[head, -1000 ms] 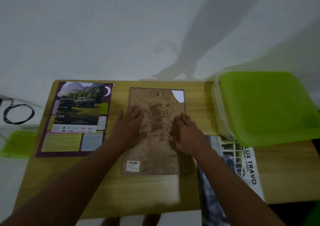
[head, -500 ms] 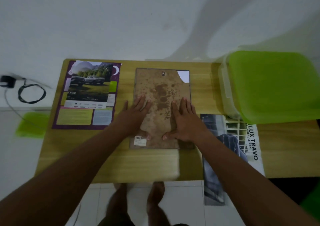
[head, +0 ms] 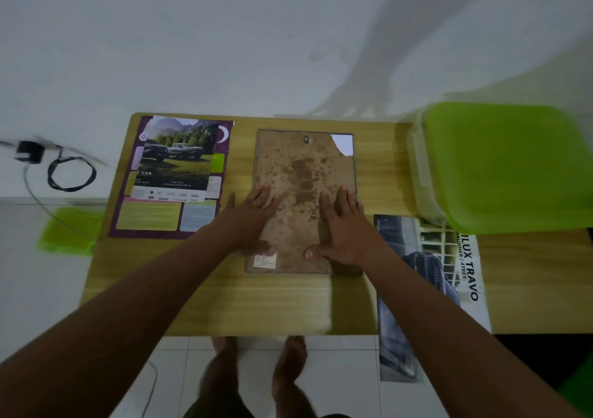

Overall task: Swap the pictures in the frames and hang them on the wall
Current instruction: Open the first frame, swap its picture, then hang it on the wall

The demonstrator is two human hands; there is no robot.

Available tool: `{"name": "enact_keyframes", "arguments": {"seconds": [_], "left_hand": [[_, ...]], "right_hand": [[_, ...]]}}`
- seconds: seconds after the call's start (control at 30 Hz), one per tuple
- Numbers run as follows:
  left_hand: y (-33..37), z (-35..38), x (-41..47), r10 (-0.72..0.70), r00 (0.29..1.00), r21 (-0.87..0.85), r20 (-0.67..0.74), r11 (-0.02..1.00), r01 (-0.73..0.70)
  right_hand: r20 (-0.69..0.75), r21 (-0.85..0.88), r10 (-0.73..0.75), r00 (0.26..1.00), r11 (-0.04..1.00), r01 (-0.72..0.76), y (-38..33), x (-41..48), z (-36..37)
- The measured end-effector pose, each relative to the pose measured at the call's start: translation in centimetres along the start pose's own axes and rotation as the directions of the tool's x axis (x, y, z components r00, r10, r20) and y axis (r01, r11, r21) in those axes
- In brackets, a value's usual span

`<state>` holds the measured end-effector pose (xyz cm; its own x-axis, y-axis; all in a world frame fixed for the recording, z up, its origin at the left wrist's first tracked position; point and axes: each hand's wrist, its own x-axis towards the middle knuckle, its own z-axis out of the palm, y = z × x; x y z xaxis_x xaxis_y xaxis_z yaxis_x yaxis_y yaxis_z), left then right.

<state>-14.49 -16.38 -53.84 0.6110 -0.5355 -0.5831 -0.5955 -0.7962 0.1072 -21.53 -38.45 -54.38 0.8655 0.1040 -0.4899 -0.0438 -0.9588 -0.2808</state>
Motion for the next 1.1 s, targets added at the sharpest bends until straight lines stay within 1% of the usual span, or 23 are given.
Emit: {"name": "enact_keyframes", "arguments": {"seconds": [0.07,0.17,0.27,0.33,0.4,0.47,0.53,0.6,0.67,0.7,0.77,0.83,0.87,0.9,0.93,1.0,1.1], "left_hand": [[0.3,-0.1,0.1,-0.018,0.997,-0.036,-0.071,0.999,0.015],[0.9,0.7,-0.4,-0.073,0.985,-0.123,-0.155,0.991,0.055],[1.2,1.2,-1.0,-0.225,0.955,-0.292,-0.191,0.942,0.164],[1.6,1.1,-1.2,-0.329,0.922,-0.417,-0.204,0.881,0.222],[2.0,1.0,-1.1,-0.381,0.905,-0.528,-0.189,0.817,0.234],[2.1,0.9,-0.6,-0.424,0.894,-0.655,-0.146,0.719,0.234],[2.1,0.6,-0.5,-0.443,0.890,-0.766,-0.108,0.607,0.210],[1.8,0.4,-0.8,-0.440,0.893,-0.880,-0.094,0.457,0.133],[1.9,-0.2,-1.7,-0.426,0.901,-0.961,-0.081,0.273,0.043],[1.9,-0.6,-2.1,-0.411,0.908,-0.980,-0.078,0.198,0.005],[2.2,-1.5,-3.1,-0.357,0.927,-0.991,-0.119,0.103,-0.088],[2.8,-3.0,-4.6,-0.311,0.936,-0.982,-0.167,-0.027,-0.184],[3.0,-3.8,-5.3,-0.309,0.931,-0.974,-0.195,-0.051,-0.221],[3.2,-4.6,-6.1,-0.319,0.917,-0.964,-0.241,-0.031,-0.264],[3.5,-5.5,-6.9,-0.329,0.892,-0.947,-0.309,0.018,-0.321],[4.1,-7.1,-8.5,-0.342,0.839,-0.906,-0.424,0.145,-0.399],[5.7,-9.5,-11.0,-0.362,0.755,-0.832,-0.548,0.330,-0.446]], "right_hand": [[-0.029,0.065,-0.003,1.000,0.998,0.004,0.2,-0.2,0.1],[-0.168,0.173,0.030,0.985,0.985,0.000,0.6,-0.8,0.2],[-0.257,0.175,0.128,0.958,0.981,-0.084,0.7,-1.0,-0.1],[-0.247,0.174,0.227,0.942,0.967,-0.187,0.5,-0.9,-0.3],[-0.176,0.252,0.310,0.934,0.932,-0.262,0.4,-0.7,-0.7],[-0.115,0.356,0.356,0.927,0.887,-0.296,0.5,-0.2,-0.7],[-0.100,0.443,0.391,0.915,0.841,-0.311,0.7,0.1,-0.7],[-0.115,0.505,0.410,0.905,0.809,-0.302,1.1,0.1,-1.0],[-0.110,0.574,0.409,0.906,0.770,-0.278,1.6,-0.3,-1.5],[-0.099,0.632,0.406,0.908,0.731,-0.258,1.8,-0.6,-1.8],[-0.120,0.747,0.394,0.911,0.641,-0.179,2.0,-1.2,-2.2],[-0.137,0.821,0.386,0.912,0.560,-0.114,1.9,-1.7,-2.9],[-0.143,0.844,0.367,0.919,0.530,-0.080,1.6,-2.3,-3.5],[-0.151,0.857,0.347,0.926,0.513,-0.052,1.2,-2.8,-4.3],[-0.173,0.867,0.332,0.927,0.497,-0.017,0.6,-3.3,-5.1],[-0.201,0.870,0.324,0.924,0.493,0.016,-1.0,-4.1,-6.9],[-0.244,0.852,0.344,0.907,0.523,0.031,-4.4,-5.5,-10.1]]}}
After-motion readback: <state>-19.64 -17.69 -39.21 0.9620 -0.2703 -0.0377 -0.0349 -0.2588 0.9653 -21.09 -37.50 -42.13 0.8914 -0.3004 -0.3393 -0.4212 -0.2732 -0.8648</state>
